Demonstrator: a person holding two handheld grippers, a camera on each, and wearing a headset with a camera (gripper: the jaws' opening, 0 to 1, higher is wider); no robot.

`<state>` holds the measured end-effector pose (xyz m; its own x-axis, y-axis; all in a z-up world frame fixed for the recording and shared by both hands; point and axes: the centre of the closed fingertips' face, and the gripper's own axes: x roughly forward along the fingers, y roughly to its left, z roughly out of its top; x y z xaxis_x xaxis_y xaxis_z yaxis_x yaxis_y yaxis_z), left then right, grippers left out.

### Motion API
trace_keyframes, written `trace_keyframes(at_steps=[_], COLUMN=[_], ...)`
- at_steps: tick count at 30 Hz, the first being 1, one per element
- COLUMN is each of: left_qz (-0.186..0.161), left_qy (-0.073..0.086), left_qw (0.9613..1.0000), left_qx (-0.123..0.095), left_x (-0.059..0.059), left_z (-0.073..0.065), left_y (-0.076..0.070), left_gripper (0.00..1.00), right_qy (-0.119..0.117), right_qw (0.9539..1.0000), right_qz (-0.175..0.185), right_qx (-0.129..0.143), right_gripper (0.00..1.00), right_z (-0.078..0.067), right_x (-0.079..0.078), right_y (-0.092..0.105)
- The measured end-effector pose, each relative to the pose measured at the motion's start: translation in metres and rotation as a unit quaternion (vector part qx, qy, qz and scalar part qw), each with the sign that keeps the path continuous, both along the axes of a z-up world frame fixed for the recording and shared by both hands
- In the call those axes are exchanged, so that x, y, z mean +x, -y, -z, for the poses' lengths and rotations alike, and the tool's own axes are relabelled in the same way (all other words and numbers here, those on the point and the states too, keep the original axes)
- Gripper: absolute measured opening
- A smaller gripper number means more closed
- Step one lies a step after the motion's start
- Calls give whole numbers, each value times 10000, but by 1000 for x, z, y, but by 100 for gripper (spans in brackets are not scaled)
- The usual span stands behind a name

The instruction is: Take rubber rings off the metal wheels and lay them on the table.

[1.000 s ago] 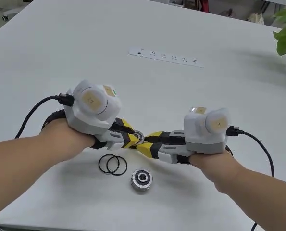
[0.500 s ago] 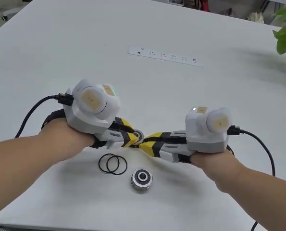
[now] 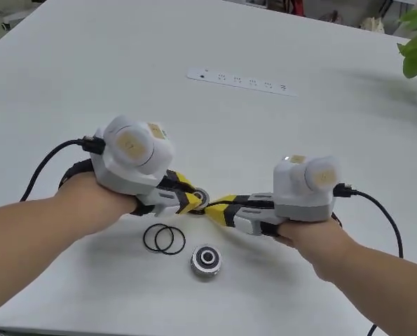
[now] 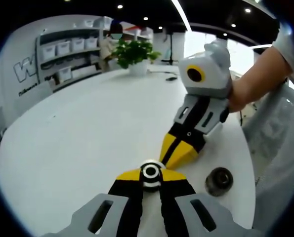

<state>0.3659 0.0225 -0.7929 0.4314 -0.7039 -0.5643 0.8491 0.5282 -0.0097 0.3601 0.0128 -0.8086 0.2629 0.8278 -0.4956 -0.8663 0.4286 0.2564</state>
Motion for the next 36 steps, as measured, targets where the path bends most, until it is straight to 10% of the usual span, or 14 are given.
trace_keyframes(at_steps=[23, 36], left_qz=[0, 3], left_qy=[15, 23], left_qw=[10000, 10000], left_qx=[7, 4], left_x=[0, -1], left_z=[0, -1], left_y=[0, 1], left_gripper=[12, 12], right_qy=[-97, 399], right_qw=[9998, 9988], right_qz=[93, -220], right_qx=[110, -194], right_gripper=[0, 7], right_z=[-2, -2], right_x=[1, 2], right_y=[2, 5])
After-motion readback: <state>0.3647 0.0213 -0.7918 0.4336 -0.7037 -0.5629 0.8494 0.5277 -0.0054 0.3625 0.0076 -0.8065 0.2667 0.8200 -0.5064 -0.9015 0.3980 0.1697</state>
